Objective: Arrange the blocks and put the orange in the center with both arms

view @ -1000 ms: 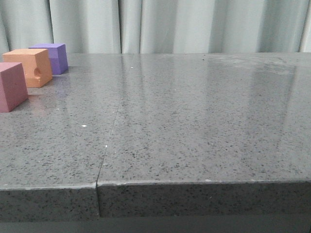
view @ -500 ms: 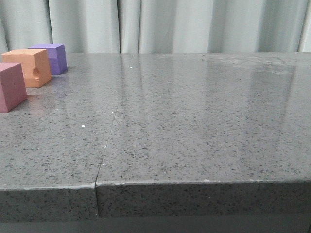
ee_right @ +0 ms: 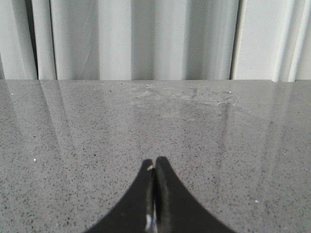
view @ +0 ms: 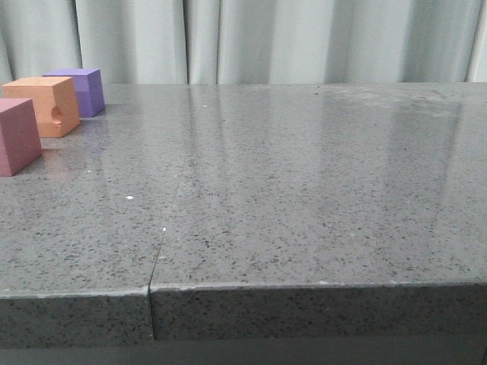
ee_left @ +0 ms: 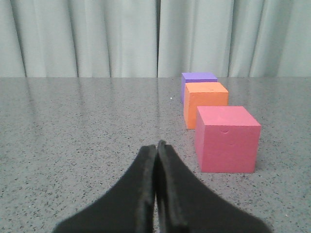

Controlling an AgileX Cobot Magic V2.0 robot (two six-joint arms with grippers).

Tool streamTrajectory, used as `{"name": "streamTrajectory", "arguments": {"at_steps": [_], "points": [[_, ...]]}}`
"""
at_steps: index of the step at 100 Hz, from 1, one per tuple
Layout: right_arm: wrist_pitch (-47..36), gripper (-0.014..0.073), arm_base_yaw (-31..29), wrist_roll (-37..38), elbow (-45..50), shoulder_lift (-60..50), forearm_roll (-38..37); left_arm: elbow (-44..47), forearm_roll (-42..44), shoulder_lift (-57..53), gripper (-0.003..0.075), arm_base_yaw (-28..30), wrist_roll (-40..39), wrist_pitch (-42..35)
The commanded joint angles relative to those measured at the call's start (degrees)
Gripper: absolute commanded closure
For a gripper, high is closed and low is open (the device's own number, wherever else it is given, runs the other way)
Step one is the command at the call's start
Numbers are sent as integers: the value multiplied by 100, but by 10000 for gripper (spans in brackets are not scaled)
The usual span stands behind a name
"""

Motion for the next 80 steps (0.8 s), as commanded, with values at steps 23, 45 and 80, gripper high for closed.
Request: {"name": "streamTrajectory", "arguments": {"at_steps": [23, 45, 80], "points": [[-181, 662, -39, -25, 350, -476, 199, 222, -51, -166, 741, 3, -14, -482], [32, 662, -39, -25, 355, -673, 214, 222, -51, -166, 741, 3, -14, -482], [47, 662, -39, -25, 355, -673, 203, 222, -51, -166, 741, 3, -14, -482]]}}
